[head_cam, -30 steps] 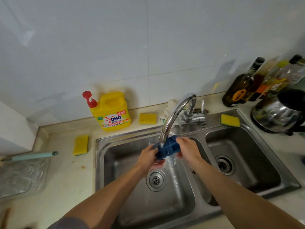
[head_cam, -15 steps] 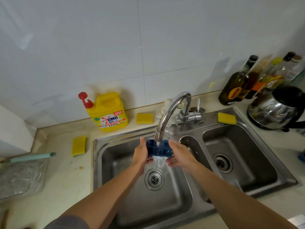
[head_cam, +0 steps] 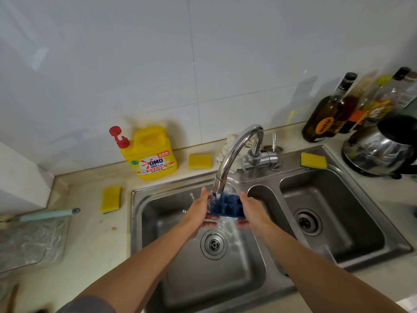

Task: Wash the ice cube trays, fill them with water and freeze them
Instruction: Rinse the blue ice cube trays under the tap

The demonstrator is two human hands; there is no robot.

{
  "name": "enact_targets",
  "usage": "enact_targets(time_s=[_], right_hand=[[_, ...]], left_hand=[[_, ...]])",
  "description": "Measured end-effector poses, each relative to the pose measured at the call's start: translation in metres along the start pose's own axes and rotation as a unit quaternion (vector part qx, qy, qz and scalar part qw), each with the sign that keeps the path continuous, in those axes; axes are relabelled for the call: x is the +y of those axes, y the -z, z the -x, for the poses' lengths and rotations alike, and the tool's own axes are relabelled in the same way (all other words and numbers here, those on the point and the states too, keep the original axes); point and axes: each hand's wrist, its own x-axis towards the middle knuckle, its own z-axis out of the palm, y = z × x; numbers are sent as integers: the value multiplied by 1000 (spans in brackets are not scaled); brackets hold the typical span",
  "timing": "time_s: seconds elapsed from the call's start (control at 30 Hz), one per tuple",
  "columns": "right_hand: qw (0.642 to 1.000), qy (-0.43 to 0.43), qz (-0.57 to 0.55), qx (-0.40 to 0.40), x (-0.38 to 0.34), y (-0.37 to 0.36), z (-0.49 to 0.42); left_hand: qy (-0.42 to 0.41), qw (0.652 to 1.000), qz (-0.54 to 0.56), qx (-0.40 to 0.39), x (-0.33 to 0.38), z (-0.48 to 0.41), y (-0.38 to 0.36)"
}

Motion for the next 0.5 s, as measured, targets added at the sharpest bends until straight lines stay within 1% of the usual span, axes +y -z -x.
enact_targets(time_s=[0.07,0.17,0.23,0.33,0.5], right_hand=[[999,22,18,-19,1,-2,1],[996,71,24,-52,-7,-8,6],[995,89,14,-39,-10,-6,7],[993,117,3,-7,-10,0,7],[983,178,-34,-18,-16,8,7]], left_hand=[[6,1000,14,16,-2,-2,2],[44,993,94,56,-6,-8,7],[58,988,138,46,-9,-9,8],[59,985,163,23,-11,-9,4],[33,976,216,8,-7,-11,-9]])
